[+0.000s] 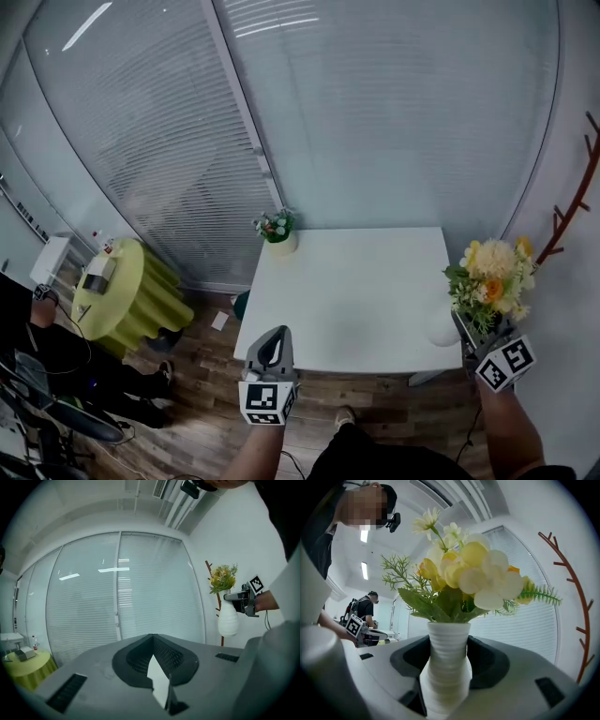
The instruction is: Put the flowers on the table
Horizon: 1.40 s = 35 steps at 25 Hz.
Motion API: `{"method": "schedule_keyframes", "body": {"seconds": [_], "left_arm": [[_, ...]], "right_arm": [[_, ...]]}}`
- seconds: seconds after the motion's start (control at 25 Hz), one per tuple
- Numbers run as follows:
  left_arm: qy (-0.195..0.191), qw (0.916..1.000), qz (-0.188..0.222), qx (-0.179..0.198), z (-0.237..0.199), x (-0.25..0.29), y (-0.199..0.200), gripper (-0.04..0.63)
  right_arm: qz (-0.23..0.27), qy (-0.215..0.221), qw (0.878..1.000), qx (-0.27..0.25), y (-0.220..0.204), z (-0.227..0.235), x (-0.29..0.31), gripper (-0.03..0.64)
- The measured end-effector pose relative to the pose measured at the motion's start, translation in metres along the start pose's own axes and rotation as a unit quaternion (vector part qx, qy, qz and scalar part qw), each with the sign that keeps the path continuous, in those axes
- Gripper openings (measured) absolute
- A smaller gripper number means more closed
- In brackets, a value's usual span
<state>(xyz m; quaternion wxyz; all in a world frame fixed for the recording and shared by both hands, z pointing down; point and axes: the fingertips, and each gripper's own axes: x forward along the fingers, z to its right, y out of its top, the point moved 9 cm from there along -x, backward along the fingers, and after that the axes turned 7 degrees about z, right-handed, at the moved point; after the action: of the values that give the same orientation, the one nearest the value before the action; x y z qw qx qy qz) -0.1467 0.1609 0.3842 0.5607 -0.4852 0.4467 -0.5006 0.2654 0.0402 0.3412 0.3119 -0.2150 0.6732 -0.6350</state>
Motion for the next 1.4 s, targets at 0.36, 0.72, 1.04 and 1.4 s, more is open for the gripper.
{"method": "schedule_keyframes", "body": {"seconds": [0.36,0.72,1.04,1.4], "left_arm": [[-0.024,0.9997,0.010,-0.005,-0.082,0.068,-0.031,0.005],[-0.048,0.9983,0.020,-0.028,-0.121,0.120,-0.051,0.004],[-0.052,0.9980,0.015,-0.034,-0.131,0.164,-0.062,0.004],[-0.046,0.9984,0.000,-0.031,-0.131,0.208,-0.075,0.005]], "right_arm": [[0.021,-0.036,0.999,-0.013,-0.017,-0.011,0.089,0.255],[-0.002,-0.039,0.999,-0.025,-0.028,-0.021,0.141,0.255],[-0.009,-0.036,0.999,-0.023,-0.047,-0.002,0.187,0.255],[-0.022,-0.018,0.999,-0.018,-0.085,0.024,0.224,0.255]]}}
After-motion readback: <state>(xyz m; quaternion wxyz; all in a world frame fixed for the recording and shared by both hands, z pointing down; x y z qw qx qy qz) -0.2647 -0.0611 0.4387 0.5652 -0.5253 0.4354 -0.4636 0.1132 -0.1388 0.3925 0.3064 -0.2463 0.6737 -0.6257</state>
